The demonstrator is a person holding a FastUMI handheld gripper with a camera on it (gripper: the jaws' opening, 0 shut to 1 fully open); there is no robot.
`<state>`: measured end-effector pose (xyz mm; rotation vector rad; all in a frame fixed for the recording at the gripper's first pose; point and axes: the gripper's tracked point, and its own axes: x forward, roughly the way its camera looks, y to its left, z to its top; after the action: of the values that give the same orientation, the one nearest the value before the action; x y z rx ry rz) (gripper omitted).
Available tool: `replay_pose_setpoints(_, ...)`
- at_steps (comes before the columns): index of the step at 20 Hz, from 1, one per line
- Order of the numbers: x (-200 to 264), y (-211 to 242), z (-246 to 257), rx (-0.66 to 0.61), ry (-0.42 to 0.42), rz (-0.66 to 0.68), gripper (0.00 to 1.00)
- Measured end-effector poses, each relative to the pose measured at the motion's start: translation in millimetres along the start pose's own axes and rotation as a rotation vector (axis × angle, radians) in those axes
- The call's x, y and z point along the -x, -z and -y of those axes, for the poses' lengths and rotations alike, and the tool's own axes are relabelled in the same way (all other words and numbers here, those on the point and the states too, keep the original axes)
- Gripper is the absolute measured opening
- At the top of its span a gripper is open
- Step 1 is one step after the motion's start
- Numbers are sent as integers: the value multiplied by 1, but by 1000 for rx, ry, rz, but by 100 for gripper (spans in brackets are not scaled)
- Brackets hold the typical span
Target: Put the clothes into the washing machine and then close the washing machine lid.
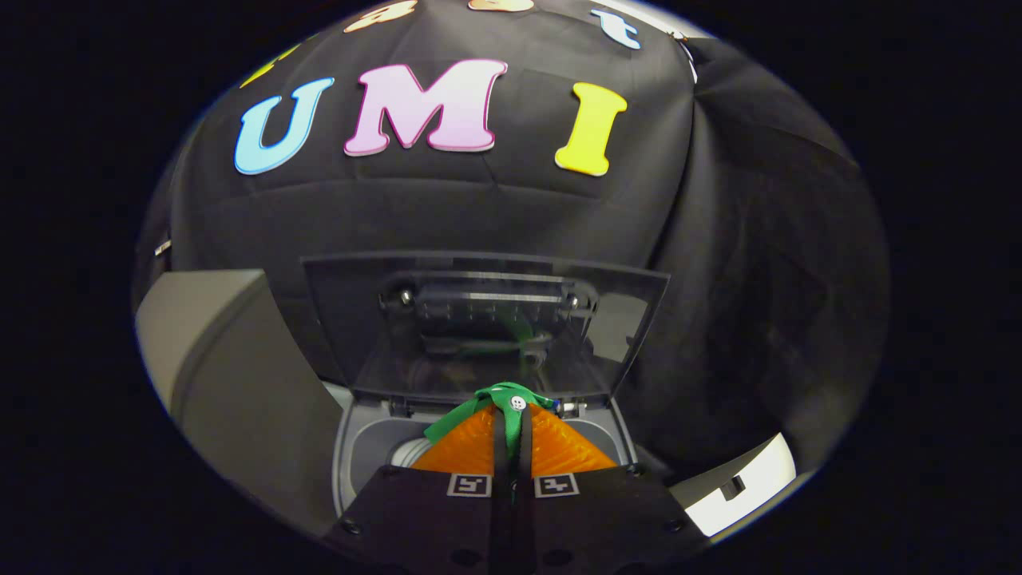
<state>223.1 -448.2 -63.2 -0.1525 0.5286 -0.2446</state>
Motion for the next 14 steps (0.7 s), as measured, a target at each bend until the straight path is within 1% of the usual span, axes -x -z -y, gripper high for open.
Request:
replay_pose_setpoints(3, -30, 48, -7, -1, -13, -81, 5)
replay_pose_setpoints(7, -64, 116, -21, 37, -35, -219, 5)
replay_pose_setpoints(10, -79, 149, -31, 33, -50, -291, 5)
replay_pose_setpoints(12, -86, 164, -37, 33, -58, -329, 5)
replay_pose_setpoints(14, -98, 183, -31, 42, -67, -367, 5)
